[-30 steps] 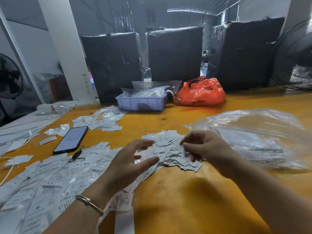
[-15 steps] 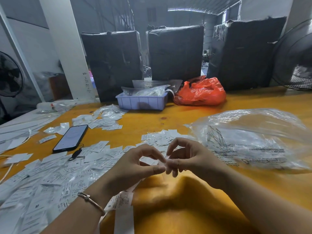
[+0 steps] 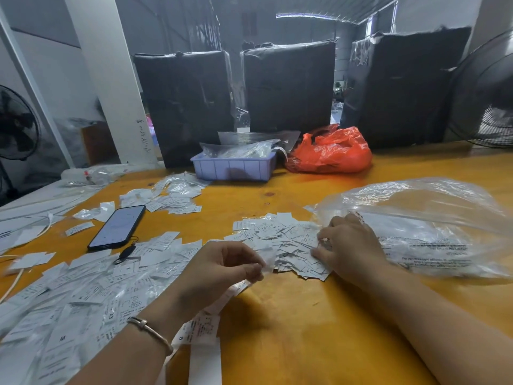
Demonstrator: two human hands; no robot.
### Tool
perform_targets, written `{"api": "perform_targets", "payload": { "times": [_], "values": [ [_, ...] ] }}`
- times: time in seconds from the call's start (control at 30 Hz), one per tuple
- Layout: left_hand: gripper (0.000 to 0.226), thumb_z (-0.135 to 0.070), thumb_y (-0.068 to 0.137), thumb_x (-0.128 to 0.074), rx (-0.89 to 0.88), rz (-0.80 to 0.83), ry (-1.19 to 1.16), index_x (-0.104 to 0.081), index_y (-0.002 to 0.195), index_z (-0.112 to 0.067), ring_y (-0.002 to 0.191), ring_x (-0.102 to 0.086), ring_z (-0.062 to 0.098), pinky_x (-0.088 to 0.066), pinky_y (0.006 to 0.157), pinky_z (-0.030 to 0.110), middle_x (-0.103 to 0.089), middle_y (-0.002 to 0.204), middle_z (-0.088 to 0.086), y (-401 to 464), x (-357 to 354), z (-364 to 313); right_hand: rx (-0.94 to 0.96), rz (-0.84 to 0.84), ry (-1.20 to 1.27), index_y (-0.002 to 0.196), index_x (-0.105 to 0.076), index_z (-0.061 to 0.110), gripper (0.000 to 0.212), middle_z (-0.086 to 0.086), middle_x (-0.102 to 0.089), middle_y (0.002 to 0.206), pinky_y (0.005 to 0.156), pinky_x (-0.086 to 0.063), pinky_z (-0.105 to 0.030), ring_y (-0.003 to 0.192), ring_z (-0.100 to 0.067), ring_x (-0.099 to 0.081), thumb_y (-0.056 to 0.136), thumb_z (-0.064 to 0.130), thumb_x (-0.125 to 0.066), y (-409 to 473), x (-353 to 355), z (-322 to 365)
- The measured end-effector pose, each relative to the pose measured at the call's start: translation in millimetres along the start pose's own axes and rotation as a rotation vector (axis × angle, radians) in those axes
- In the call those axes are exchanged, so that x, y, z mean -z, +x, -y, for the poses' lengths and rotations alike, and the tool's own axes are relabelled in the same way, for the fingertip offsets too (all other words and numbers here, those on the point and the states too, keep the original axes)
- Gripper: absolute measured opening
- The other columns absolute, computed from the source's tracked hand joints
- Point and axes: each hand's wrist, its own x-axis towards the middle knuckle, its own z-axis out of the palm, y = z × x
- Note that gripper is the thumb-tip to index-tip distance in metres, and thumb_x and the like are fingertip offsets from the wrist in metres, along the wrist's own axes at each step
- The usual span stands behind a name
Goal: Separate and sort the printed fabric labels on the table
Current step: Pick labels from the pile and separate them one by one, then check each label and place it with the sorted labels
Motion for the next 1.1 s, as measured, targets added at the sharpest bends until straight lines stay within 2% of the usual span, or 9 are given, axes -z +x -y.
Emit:
{"api": "perform_targets", "payload": {
  "times": [0.23,0.33,0.43,0.6,0.7,0.8,0.93,1.03,1.1],
  "values": [
    [0.008,-0.008,0.084,-0.071,0.058,-0.02,0.01,-0.067,0.09,-0.005,0.073,-0.073,0.02,-0.051,0.059,0.017,-0.076,0.079,0.01,0,2,-1,0.055,-0.092,0.011,0.114,-0.066,0.033,0.028,0.005,-0.055,0.107,0.09,-0.033,-0.034,0.111,-0.019,-0.042,0.094,0.045,-0.051,1,-6,4],
    [0.012,-0.012,0.09,-0.066,0.086,-0.008,0.036,-0.067,0.102,-0.013,0.077,-0.074,0.019,-0.053,0.061,0.018,-0.077,0.082,0.006,0,4,-1,0.12,-0.135,-0.084,0.102,-0.07,0.026,0.023,0.004,-0.057,0.102,0.082,-0.033,-0.033,0.104,-0.02,-0.044,0.097,0.031,-0.048,2,-6,6],
    [0.012,-0.01,0.094,-0.061,0.078,0.012,0.038,-0.068,0.103,-0.012,0.079,-0.074,0.019,-0.054,0.063,0.019,-0.077,0.083,0.005,0,4,-1,0.17,-0.167,-0.152,0.097,-0.068,0.019,0.021,0.004,-0.06,0.104,0.084,-0.035,-0.032,0.102,-0.019,-0.045,0.095,0.021,-0.047,3,-7,7],
    [0.009,-0.007,0.092,-0.062,0.051,0.006,0.025,-0.07,0.095,-0.01,0.079,-0.074,0.022,-0.053,0.064,0.021,-0.077,0.082,0.007,-1,3,-1,0.23,-0.216,-0.147,0.088,-0.071,0.02,0.021,0.006,-0.062,0.098,0.084,-0.035,-0.032,0.101,-0.017,-0.05,0.088,0.035,-0.056,0,-1,11],
    [0.009,-0.006,0.091,-0.062,0.052,-0.006,0.024,-0.07,0.092,-0.01,0.078,-0.074,0.022,-0.052,0.063,0.02,-0.077,0.081,0.008,0,3,0,0.196,-0.2,0.014,0.079,-0.068,0.022,0.038,0.008,-0.061,0.086,0.077,-0.036,-0.031,0.09,-0.014,-0.05,0.08,0.06,-0.062,-3,-1,14],
    [0.006,-0.006,0.091,-0.063,0.05,0.001,0.022,-0.069,0.091,-0.007,0.076,-0.074,0.022,-0.052,0.061,0.019,-0.076,0.08,0.009,1,2,0,0.113,-0.156,0.183,0.1,-0.066,0.023,0.038,0.007,-0.064,0.097,0.078,-0.038,-0.028,0.096,-0.014,-0.054,0.084,0.058,-0.059,-3,-1,13],
    [0.003,-0.008,0.089,-0.066,0.05,0.028,0.005,-0.067,0.089,-0.005,0.077,-0.074,0.024,-0.052,0.062,0.018,-0.076,0.081,0.011,1,1,0,0.103,0.004,0.154,0.125,-0.058,0.025,0.048,0.007,-0.058,0.117,0.095,-0.036,-0.032,0.114,-0.016,-0.048,0.084,0.049,-0.064,0,-6,13],
    [0.011,-0.013,0.088,-0.068,0.043,0.025,0.002,-0.064,0.089,-0.003,0.076,-0.074,0.025,-0.053,0.062,0.021,-0.076,0.08,0.011,1,0,0,0.072,0.044,0.192,0.119,-0.06,0.028,0.038,0.006,-0.057,0.114,0.096,-0.035,-0.032,0.114,-0.016,-0.047,0.084,0.042,-0.066,2,-7,18],
    [0.02,-0.02,0.084,-0.07,0.041,0.023,-0.002,-0.063,0.089,-0.002,0.075,-0.074,0.026,-0.053,0.061,0.023,-0.076,0.08,0.011,0,0,-2,0.058,0.027,0.278,0.107,-0.063,0.027,0.026,0.006,-0.059,0.101,0.086,-0.04,-0.031,0.102,-0.016,-0.051,0.082,0.031,-0.069,1,-7,20]
  ]
}}
